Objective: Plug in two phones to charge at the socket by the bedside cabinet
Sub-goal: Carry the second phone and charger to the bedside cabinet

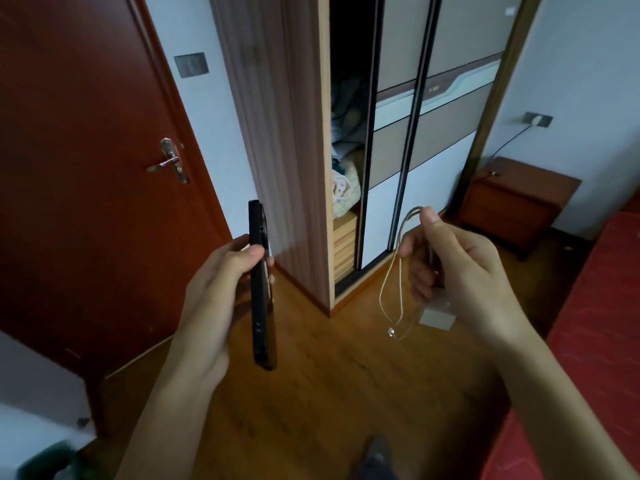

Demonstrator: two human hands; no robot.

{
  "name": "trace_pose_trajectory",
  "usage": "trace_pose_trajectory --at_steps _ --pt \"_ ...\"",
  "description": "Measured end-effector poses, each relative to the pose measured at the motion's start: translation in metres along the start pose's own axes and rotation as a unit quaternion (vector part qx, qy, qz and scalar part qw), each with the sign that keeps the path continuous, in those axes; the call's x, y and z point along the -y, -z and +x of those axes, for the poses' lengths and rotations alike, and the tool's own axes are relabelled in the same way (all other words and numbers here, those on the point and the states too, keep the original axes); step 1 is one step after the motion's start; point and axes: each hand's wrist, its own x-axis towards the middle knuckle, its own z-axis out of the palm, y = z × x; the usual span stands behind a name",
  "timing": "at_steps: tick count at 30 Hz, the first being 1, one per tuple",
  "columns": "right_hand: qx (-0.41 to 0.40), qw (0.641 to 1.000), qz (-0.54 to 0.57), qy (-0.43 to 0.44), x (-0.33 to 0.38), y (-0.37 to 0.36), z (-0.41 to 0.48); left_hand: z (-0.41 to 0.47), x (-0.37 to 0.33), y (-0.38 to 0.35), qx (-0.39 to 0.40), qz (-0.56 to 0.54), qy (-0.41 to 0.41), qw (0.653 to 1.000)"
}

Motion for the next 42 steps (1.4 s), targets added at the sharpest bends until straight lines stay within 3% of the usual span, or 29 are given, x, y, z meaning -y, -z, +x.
trace_pose_trajectory --at_steps 9,18,33,42 --pt "-0.057 0.998 -0.017 0.009 -0.036 0.056 0.119 0.157 -0.005 -0.094 0.076 0.036 0.036 0.996" --pt "-0.132 0.991 -0.03 0.002 -0.05 0.149 0.236 0.271 -0.024 -0.215 0.116 0.028 -0.005 0.993" --pt "-0.258 0.965 -0.043 -0.022 -0.113 0.294 0.381 0.455 -0.004 -0.425 0.286 0.028 -0.018 0.958" --pt "-0.281 0.957 -0.058 -0.03 -0.133 0.368 0.521 0.587 -0.018 -0.538 0.305 0.031 -0.055 0.95"
